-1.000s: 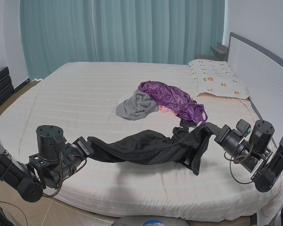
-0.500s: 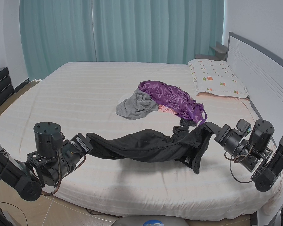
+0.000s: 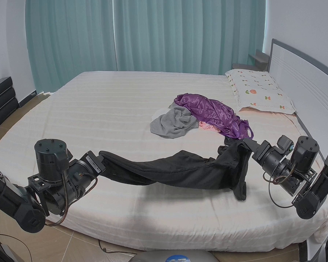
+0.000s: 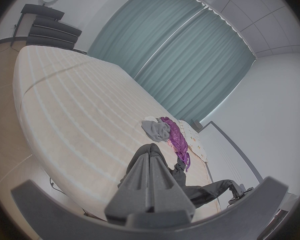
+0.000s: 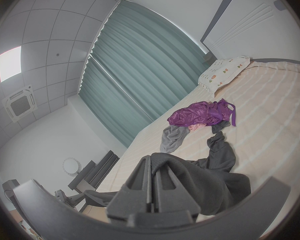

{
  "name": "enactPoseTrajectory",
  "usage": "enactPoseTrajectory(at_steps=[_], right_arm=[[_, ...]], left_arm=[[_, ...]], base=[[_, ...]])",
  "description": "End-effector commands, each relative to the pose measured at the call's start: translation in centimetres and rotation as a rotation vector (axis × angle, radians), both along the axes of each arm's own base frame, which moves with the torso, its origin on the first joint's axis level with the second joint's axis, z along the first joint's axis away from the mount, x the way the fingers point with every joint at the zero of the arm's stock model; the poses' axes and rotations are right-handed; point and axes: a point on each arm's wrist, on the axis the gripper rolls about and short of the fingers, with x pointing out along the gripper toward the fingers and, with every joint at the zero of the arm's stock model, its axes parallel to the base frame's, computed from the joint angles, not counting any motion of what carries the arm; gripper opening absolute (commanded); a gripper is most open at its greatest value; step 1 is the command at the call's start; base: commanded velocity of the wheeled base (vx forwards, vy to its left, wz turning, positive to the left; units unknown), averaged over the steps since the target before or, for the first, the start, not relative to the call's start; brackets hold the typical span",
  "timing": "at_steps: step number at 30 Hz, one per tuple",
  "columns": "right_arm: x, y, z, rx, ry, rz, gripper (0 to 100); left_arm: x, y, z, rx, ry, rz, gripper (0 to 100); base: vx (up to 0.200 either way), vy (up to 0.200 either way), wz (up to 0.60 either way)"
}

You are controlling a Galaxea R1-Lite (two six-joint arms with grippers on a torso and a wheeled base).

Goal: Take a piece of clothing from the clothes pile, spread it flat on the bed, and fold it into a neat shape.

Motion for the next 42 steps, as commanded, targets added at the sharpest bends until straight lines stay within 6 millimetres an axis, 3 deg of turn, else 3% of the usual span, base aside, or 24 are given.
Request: enactPoseTrajectory(at_steps=[1,42], right_arm=[[0.15,-0.18,0.11,0.005,-0.013,-0.006,0],[0.66,-0.56,-0.05,0.015,-0.009,-0.024,0]], left_arm=[[-0.03,0.03,0.08,0.000,-0.003,0.000,0],[-0.19,0.15,0.41,-0.002,-0.015,0.004,0]], base=[[0.000,0.200,0.00],[0.000,0.200,0.00]])
